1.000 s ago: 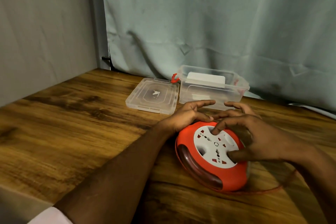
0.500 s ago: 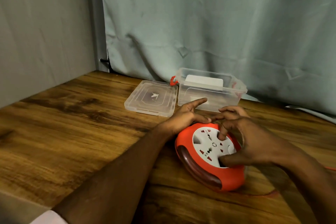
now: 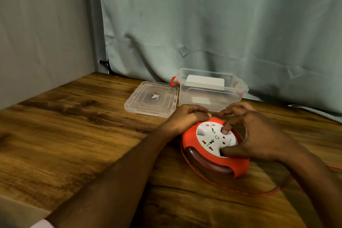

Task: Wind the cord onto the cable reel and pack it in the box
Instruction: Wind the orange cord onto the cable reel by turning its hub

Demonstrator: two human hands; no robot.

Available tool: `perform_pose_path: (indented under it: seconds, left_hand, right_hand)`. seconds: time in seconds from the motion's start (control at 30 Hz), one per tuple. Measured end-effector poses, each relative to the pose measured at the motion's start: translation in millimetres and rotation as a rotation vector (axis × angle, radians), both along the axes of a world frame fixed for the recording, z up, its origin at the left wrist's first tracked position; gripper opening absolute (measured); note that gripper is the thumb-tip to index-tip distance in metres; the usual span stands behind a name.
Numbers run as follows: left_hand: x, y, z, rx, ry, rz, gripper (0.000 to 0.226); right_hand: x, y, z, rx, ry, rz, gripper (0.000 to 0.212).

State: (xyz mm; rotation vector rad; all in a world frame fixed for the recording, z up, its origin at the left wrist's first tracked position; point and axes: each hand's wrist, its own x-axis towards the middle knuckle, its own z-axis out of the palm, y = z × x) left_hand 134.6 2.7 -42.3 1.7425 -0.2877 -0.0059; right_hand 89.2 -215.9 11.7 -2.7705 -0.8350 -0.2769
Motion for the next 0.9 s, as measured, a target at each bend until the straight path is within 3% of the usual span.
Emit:
perform_pose_path:
  seconds: [0.2,0.37,0.47,0.77,0.9]
  left_hand:
    - [-3.8,-2.7,0.9,-0.151,0.074,-0.061,0.034]
    - [-3.7,-10.1,-1.9,-0.290,0.061,0.085,0.026]
    - [1.4,-8.6,-4.5,-0.381,0.048,0.177,0.026]
    - [5.9,-5.5,-5.6,-0.371,0.020,0.163,0.027]
    - [4.8,-7.1,-5.0,-0.406,-0.001,0.156,0.028]
  right_hand:
    - [3.5,0.8,-0.9,-0.012,-0.004,-0.093,0.054]
    - [2.5,13.5,-11.3,-0.036,-0.064,-0.209,0.063]
    - [2.5,24.5,-23.3,0.092,-0.008,-0.396,0.075]
    - [-3.5,36.7,-24.6,0.087,-0.031,-0.526,0.110]
    - [-3.7,39.6,-21.1,0.022,-0.093,-0.537,0.100]
